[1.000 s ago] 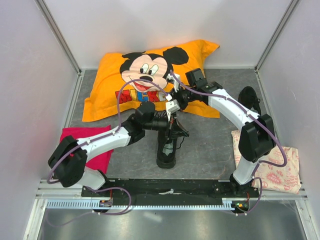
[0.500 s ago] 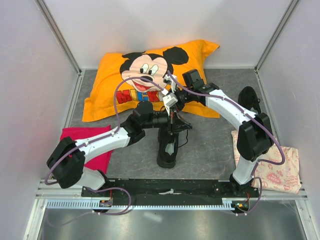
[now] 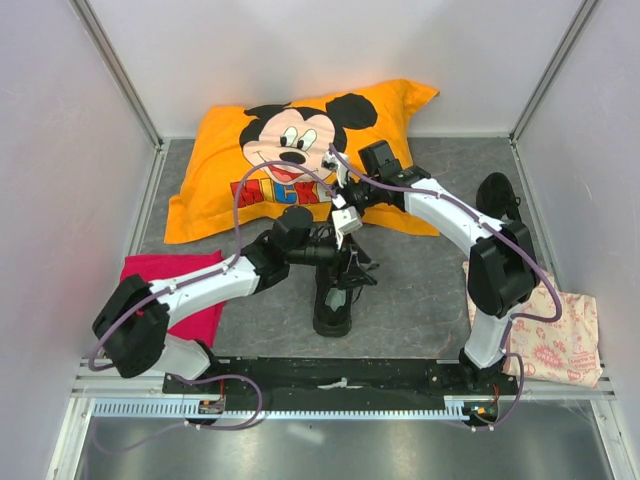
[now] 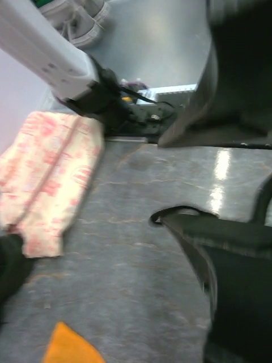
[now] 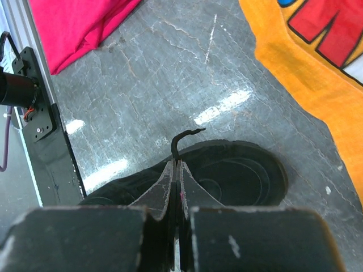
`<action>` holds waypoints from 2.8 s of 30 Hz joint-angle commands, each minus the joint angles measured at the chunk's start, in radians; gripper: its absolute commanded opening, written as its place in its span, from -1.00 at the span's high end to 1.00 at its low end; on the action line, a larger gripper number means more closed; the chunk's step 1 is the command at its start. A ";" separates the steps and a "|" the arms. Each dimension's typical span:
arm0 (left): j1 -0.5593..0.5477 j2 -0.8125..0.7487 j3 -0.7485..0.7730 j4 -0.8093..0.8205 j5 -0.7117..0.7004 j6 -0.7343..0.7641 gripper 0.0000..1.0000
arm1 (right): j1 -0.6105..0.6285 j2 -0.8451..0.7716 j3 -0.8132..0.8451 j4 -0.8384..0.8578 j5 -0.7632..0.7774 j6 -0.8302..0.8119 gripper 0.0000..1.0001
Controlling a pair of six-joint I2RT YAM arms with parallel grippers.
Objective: Tie the shoes
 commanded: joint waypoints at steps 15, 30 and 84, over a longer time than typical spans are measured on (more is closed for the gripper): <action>0.588 -0.465 -0.111 -0.564 -0.009 0.635 -0.80 | 0.228 0.103 0.150 0.012 -0.019 -0.071 0.86; 0.590 -0.259 -0.069 -0.826 0.210 1.195 -0.77 | -0.064 -0.213 -0.101 -0.250 0.033 -0.349 -0.95; 0.273 0.313 0.164 -0.742 -0.083 1.157 0.97 | -0.083 -0.213 -0.600 0.150 -0.002 0.011 -0.03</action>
